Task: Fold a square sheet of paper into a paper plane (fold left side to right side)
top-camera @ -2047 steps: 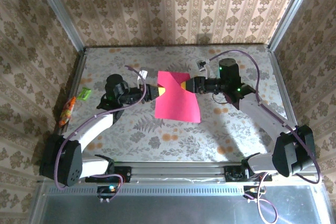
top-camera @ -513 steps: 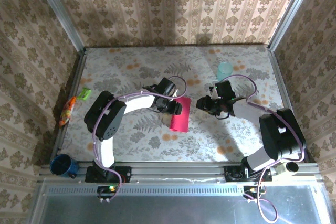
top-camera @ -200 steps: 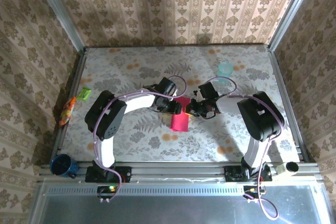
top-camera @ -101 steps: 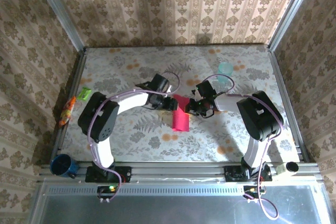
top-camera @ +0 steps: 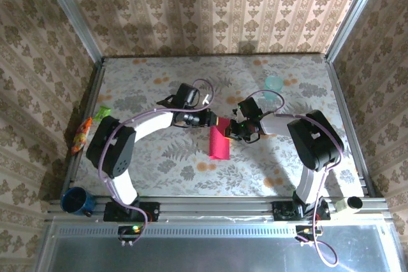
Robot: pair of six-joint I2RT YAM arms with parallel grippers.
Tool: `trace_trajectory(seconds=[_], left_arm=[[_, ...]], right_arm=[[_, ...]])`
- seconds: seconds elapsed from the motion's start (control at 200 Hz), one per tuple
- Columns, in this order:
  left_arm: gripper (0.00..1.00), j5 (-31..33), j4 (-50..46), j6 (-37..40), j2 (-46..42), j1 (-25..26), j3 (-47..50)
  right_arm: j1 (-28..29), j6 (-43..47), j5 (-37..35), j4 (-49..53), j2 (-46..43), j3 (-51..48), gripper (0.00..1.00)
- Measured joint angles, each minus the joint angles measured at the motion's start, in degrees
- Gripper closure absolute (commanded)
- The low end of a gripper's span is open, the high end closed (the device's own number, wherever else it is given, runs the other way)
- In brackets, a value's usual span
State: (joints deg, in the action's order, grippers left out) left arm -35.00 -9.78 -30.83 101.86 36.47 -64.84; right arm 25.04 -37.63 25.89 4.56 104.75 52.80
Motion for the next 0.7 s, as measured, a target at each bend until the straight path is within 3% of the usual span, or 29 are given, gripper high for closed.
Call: trace_trajectory(seconds=[0.1, 0.275, 0.7], left_arm=[[0.96, -1.7, 0.6, -0.4, 3.0, 1.2, 0.1], [1.00, -1.7, 0.2, 0.2, 6.6, 1.7, 0.5], [1.00, 0.5, 2.4, 2.1, 7.2, -0.5, 6.3]], right_arm=[[0.0, 0.0, 0.0, 0.0, 0.0, 0.0, 0.99], [0.0, 0.2, 0.0, 0.2, 0.0, 0.1, 1.00], [0.0, 1.5, -0.3, 1.3, 0.3, 0.7, 1.00]])
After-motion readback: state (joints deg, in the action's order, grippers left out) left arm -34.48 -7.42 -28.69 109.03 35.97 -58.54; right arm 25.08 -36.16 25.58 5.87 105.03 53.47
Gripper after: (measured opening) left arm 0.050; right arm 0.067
